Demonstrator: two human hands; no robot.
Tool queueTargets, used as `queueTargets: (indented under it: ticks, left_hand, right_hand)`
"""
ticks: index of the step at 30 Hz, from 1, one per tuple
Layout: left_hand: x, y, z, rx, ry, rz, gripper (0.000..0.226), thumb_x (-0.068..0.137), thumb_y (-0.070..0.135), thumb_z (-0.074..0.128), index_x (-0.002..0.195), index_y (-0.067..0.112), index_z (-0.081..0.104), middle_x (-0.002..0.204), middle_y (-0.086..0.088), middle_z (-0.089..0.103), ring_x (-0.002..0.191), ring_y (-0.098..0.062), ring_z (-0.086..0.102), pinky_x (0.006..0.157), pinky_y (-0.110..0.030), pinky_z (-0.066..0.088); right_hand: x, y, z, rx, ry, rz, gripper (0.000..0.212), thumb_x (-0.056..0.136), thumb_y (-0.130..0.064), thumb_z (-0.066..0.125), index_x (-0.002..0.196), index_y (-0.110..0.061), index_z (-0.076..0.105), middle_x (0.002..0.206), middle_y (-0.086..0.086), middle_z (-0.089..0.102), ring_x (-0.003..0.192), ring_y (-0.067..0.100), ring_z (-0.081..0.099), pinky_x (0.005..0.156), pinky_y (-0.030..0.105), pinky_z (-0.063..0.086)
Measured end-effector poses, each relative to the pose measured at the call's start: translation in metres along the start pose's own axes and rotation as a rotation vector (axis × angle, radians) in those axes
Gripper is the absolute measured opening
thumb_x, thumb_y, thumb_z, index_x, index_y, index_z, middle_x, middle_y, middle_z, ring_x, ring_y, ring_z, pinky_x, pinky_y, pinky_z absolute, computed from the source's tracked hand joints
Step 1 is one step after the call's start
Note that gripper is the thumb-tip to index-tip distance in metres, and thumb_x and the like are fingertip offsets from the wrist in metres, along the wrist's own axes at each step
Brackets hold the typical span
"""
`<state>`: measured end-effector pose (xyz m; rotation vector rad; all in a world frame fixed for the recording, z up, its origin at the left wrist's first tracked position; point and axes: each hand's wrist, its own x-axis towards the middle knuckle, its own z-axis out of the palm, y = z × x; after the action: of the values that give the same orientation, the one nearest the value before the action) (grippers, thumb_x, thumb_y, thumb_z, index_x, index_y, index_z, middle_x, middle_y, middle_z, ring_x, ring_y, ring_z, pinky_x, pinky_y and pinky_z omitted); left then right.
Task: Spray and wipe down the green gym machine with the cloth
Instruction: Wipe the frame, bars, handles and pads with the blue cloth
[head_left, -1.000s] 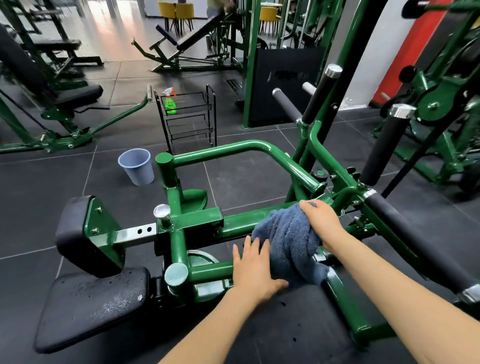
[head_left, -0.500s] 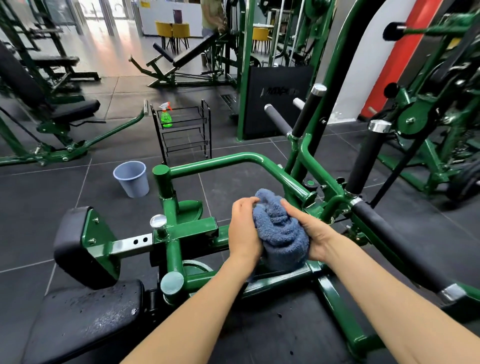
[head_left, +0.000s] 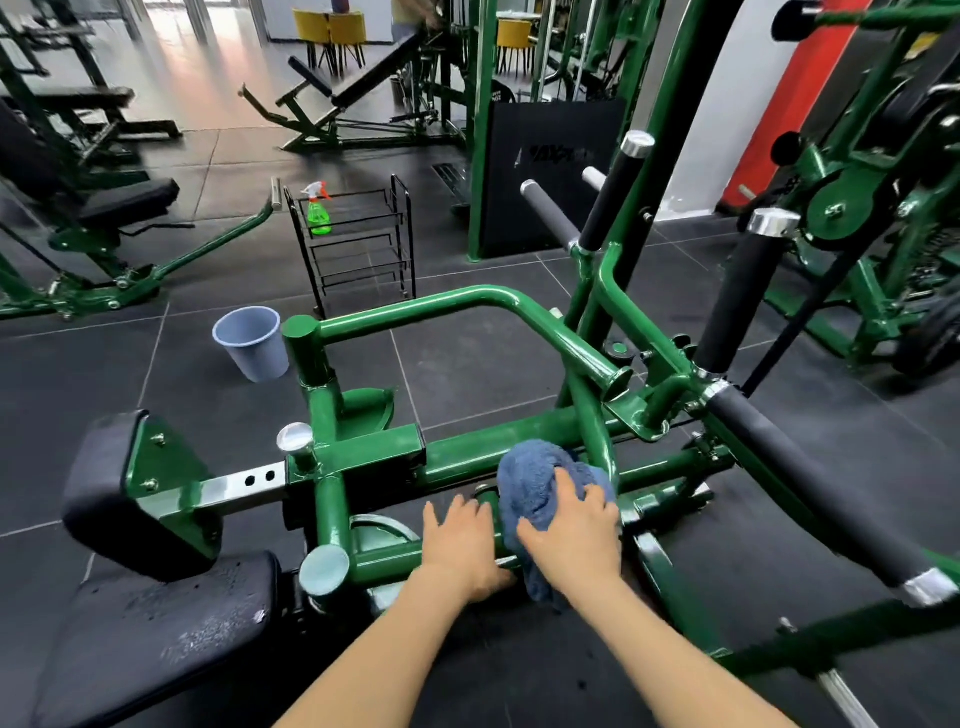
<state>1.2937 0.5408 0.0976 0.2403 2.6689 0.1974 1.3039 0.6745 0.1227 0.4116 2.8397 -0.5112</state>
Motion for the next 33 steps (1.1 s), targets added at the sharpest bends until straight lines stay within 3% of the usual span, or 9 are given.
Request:
queueTargets:
  ticks: [4,7,9,12,17,22,27,30,33]
  left_hand:
    - [0.015,0.007,0.006,0.024,-0.001,0.014,0.090,0.079,0.056,0.064,0.149,0.014,0.025,0.156,-0.005,0.025,0.148,-0.024,0.010,0.118,-0.055,0.004]
    - [0.024,0.006,0.006,-0.048,-0.045,-0.022,0.093,0.076,0.061,0.066,0.148,0.017,0.027,0.156,-0.005,0.023,0.147,-0.026,0.012,0.115,-0.052,0.025]
    - [0.030,0.005,0.003,-0.089,-0.119,-0.053,0.104,0.071,0.067,0.068,0.151,0.021,0.021,0.160,-0.005,0.013,0.148,-0.028,0.009,0.111,-0.053,0.031]
    - [0.038,0.001,0.001,-0.067,-0.180,-0.024,0.109,0.069,0.072,0.064,0.153,0.025,0.015,0.162,-0.004,0.002,0.149,-0.027,0.000,0.114,-0.061,0.018]
    - [0.042,-0.008,0.013,0.028,0.036,0.160,0.097,0.075,0.074,0.050,0.153,0.026,0.018,0.162,0.001,0.011,0.149,-0.022,-0.001,0.120,-0.051,0.001]
    - [0.042,-0.006,0.014,-0.001,0.043,0.159,0.096,0.074,0.073,0.053,0.152,0.026,0.020,0.160,0.001,0.015,0.149,-0.022,0.002,0.120,-0.051,0.002]
    - [0.040,-0.007,0.012,-0.010,0.030,0.162,0.096,0.075,0.071,0.055,0.152,0.025,0.021,0.160,-0.001,0.017,0.149,-0.023,0.003,0.120,-0.052,0.002]
    - [0.040,-0.008,0.011,-0.011,0.035,0.165,0.095,0.075,0.070,0.055,0.151,0.024,0.022,0.160,-0.002,0.018,0.149,-0.023,0.005,0.120,-0.051,0.002]
    - [0.040,-0.008,0.012,-0.004,0.053,0.160,0.095,0.075,0.070,0.055,0.151,0.024,0.023,0.159,-0.001,0.020,0.149,-0.023,0.006,0.120,-0.050,0.003]
  right_hand:
    - [0.025,0.021,-0.004,0.136,0.168,0.030,0.070,0.081,-0.036,0.059,0.144,-0.018,0.034,0.138,0.015,0.042,0.121,0.035,0.037,0.100,0.038,0.035]
    - [0.055,0.028,-0.015,0.071,0.192,0.004,0.059,0.081,-0.029,0.059,0.136,-0.016,0.042,0.129,0.015,0.048,0.113,0.035,0.042,0.093,0.037,0.037]
    - [0.076,0.025,-0.020,-0.008,0.186,-0.066,0.050,0.083,-0.025,0.057,0.130,-0.015,0.046,0.125,0.013,0.049,0.112,0.033,0.042,0.092,0.037,0.039]
    - [0.110,0.022,-0.027,-0.142,0.176,-0.231,0.042,0.086,-0.023,0.055,0.126,-0.015,0.047,0.125,0.010,0.048,0.117,0.030,0.040,0.092,0.038,0.041]
    - [0.159,0.016,-0.028,-0.199,0.235,-0.426,0.048,0.088,-0.024,0.056,0.135,-0.016,0.047,0.125,0.008,0.051,0.114,0.029,0.046,0.085,0.037,0.045]
    - [0.152,0.020,-0.014,0.073,0.309,-0.385,0.046,0.082,-0.022,0.066,0.126,-0.010,0.058,0.111,0.011,0.060,0.106,0.032,0.054,0.084,0.037,0.046]
    - [0.098,0.043,-0.007,0.271,0.434,-0.166,0.045,0.083,-0.022,0.066,0.125,-0.011,0.056,0.111,0.007,0.057,0.106,0.025,0.051,0.081,0.035,0.046]
    - [0.107,0.043,-0.010,0.195,0.400,-0.143,0.046,0.084,-0.024,0.064,0.126,-0.008,0.054,0.113,0.010,0.055,0.109,0.030,0.050,0.085,0.038,0.046]
    - [0.134,0.031,-0.012,0.079,0.319,-0.243,0.045,0.083,-0.022,0.065,0.124,-0.006,0.056,0.111,0.014,0.057,0.108,0.036,0.049,0.089,0.041,0.042]
